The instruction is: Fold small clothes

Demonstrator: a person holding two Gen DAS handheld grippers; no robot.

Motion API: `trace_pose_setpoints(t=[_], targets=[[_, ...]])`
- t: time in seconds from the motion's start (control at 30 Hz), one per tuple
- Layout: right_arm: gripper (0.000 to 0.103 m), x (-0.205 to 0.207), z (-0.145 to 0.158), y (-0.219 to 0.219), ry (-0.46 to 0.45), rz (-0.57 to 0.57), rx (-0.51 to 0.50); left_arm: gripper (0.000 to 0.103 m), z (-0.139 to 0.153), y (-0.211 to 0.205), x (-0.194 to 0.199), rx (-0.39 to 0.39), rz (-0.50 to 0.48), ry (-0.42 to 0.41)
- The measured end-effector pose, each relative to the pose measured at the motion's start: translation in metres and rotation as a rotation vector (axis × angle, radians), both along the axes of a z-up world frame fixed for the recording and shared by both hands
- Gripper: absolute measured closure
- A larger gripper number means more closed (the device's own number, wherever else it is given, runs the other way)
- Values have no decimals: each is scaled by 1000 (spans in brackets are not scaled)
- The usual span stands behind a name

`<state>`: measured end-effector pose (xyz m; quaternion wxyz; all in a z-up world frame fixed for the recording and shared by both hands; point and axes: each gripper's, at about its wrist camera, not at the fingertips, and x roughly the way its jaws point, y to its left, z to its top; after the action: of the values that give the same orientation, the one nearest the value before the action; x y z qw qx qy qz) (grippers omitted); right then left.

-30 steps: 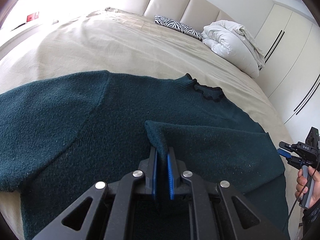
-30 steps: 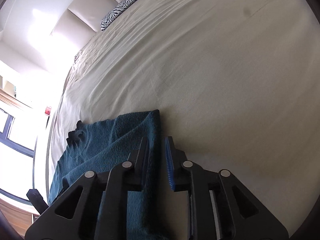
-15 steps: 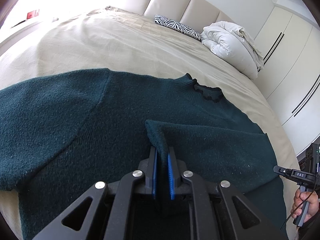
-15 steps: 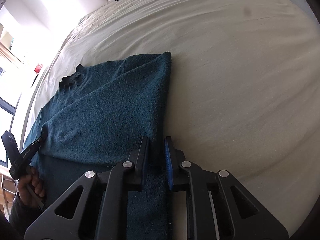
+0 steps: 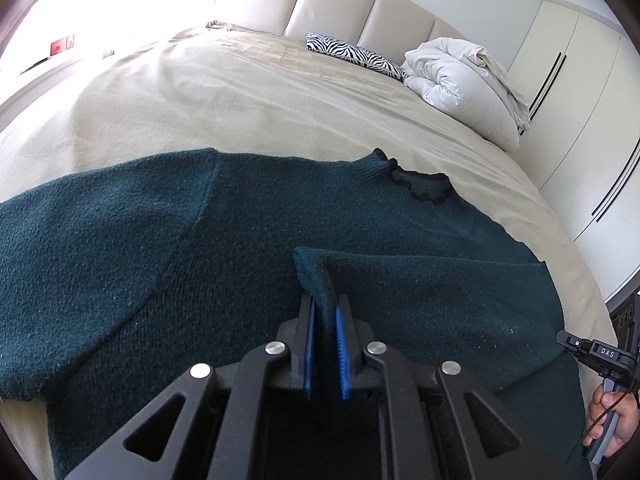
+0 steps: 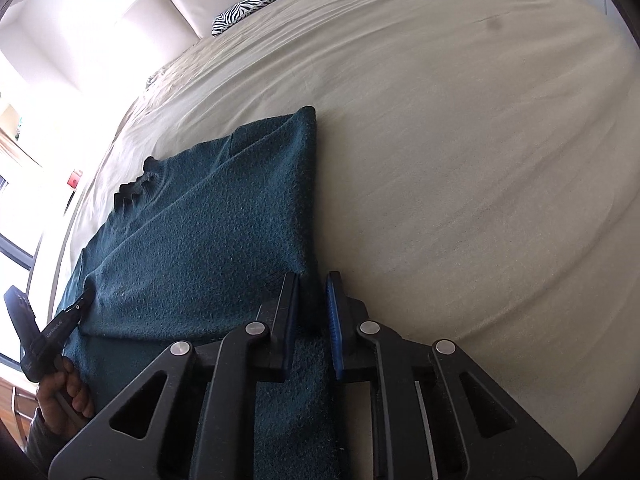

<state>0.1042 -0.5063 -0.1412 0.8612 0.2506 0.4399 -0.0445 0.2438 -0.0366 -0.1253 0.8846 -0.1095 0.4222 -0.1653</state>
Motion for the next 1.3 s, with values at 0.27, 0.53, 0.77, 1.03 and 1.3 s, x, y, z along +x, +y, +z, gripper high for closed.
trace_pose_setpoints(t=[0.27,0.53,0.77,1.03,1.3], targets=[[74,-31,31,-3,-57,-88,-20,46,34,35,-32,-9,51,-28],[38,-81,98,84,-256,-66,-226,37,49,202,-114,-220,360,-25],[31,-91,114,162,-305,27,-115,37,6,343,-165,-537,708,70],[31,-103,109,210,-269,80,-25,37,-26,416,-165,-821,946,45],[31,-118,99,195,-259,28,67,75,-31,431,-128,-870,1042,54]])
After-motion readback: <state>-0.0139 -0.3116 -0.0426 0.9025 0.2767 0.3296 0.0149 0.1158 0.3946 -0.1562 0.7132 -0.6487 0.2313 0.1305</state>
